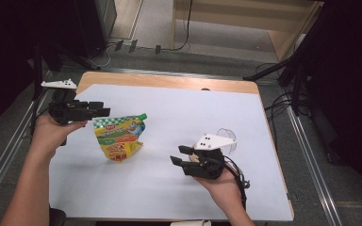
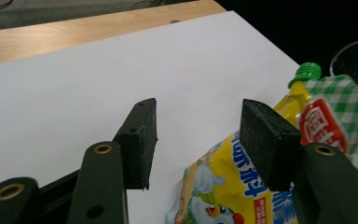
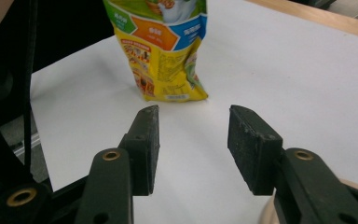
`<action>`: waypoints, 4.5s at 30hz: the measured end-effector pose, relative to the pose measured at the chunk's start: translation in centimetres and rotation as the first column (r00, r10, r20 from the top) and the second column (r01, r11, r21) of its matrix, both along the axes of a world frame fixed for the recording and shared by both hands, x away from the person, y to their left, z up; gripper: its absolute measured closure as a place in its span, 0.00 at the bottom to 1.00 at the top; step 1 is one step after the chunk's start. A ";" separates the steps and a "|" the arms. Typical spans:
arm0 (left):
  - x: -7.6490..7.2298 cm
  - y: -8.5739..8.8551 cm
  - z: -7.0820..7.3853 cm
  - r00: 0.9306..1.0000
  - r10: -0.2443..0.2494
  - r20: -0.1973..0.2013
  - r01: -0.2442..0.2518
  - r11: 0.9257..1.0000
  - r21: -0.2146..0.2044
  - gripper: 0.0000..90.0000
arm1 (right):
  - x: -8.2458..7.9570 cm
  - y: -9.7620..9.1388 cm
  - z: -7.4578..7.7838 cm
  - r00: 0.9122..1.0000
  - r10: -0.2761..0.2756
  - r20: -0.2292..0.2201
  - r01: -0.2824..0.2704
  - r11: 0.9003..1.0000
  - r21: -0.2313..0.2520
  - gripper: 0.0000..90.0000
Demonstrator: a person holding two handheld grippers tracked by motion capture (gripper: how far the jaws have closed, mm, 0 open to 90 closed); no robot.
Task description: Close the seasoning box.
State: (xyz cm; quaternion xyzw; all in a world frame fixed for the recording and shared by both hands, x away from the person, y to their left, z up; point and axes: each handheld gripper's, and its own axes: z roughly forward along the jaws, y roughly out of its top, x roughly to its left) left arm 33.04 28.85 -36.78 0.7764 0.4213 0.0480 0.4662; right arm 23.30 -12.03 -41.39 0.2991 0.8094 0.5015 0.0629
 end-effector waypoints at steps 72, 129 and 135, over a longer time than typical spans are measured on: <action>0.2 0.5 -2.4 0.999 0.007 -0.049 -0.006 1.000 0.018 0.49 | 3.2 -15.8 2.2 0.936 -0.348 -0.049 0.347 0.937 -0.032 1.00; 0.3 0.5 -2.9 0.998 0.021 -0.055 -0.019 1.000 0.025 0.49 | 5.0 -14.2 -3.3 0.948 -0.308 -0.077 0.303 0.950 -0.070 0.61; 0.3 0.6 -3.0 0.998 0.026 -0.060 -0.025 0.999 0.030 0.49 | 5.2 -15.3 -4.3 0.943 -0.326 -0.063 0.321 0.944 -0.076 0.54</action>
